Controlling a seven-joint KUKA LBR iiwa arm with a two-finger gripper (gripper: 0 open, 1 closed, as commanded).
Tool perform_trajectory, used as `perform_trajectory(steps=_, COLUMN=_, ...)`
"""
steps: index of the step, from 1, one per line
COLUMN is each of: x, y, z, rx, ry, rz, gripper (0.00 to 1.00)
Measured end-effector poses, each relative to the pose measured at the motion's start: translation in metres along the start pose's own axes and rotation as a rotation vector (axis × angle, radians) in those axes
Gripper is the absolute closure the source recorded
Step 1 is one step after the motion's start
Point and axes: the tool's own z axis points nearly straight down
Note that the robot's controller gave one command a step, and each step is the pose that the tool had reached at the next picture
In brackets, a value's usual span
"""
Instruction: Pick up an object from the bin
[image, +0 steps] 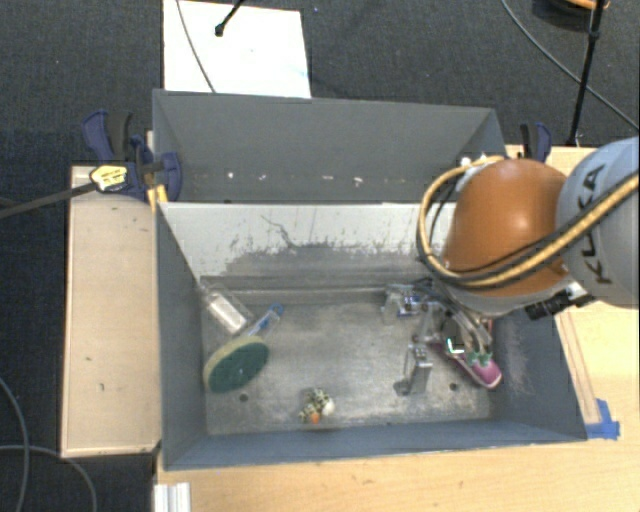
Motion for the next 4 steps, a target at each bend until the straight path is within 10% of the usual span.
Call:
perform_trajectory(steps=1, x=0.019, y=-0.084, z=0.019, rx=0.003, ry=-0.004, rz=-0.293, gripper=0.00)
perform_trajectory(steps=2, x=-0.052, y=-0.099, z=0.096, rx=0.000, ry=-0.007, rz=-0.092, gripper=0.00)
perform_trajectory(steps=3, x=-0.052, y=-0.163, z=0.114, rx=-0.007, ry=-0.006, rz=-0.032, gripper=0.00)
perform_trajectory(steps=4, x=-0.052, y=-0.165, z=0.114, rx=-0.008, ry=-0.006, rz=-0.026, gripper=1.00)
